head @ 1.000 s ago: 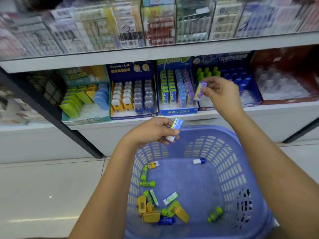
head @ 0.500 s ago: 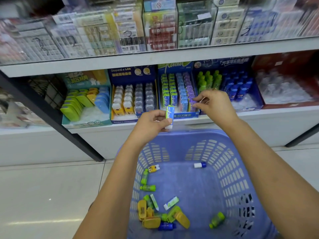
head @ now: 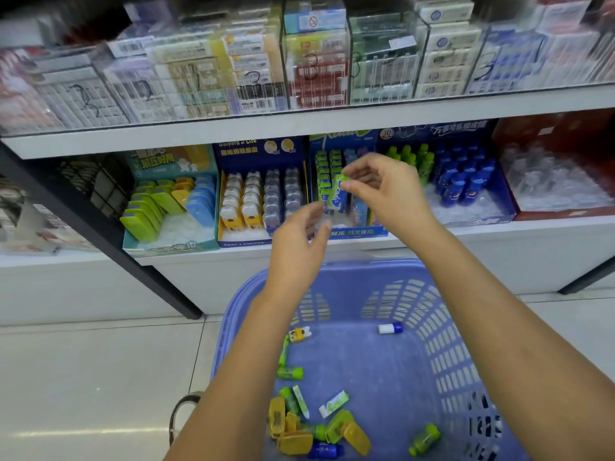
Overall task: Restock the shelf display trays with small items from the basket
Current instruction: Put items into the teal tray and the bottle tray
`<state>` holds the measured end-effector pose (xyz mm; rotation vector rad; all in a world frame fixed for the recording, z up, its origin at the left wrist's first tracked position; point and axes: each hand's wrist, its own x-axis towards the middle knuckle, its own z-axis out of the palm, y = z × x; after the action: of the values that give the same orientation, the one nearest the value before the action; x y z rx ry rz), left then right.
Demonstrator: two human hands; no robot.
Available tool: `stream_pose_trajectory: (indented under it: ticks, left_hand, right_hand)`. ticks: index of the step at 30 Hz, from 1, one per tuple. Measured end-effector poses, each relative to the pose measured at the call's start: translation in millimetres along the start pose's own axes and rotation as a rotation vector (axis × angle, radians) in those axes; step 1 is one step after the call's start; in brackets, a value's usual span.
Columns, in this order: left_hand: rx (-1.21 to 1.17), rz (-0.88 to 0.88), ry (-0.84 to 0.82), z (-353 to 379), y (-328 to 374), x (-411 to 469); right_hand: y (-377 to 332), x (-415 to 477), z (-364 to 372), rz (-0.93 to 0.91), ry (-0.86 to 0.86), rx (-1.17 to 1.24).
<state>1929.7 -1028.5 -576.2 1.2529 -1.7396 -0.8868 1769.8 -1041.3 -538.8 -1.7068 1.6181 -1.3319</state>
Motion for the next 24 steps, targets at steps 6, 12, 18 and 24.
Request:
stream_pose_trajectory:
  ticks: [6, 12, 18, 24]
  left_hand:
    - [0.529, 0.190, -0.202, 16.9, -16.0, -14.0]
    - [0.528, 0.224, -0.155, 16.9, -20.4, -10.7]
    - [0.507, 0.231, -0.122, 17.6, -23.0, -11.0]
    - [0.463, 0.233, -0.138, 15.2, -20.6, -11.1]
  right_hand:
    - [14.3, 3.5, 21.6, -0.022, -0.011, -0.143]
    - [12.6, 11.2, 26.9, -0.028, -0.021, -0.123]
    - [20.2, 9.2, 31.4, -0.031, -0.012, -0.126]
    - [14.4, 8.6, 32.6, -0.121, -0.057, -0.457]
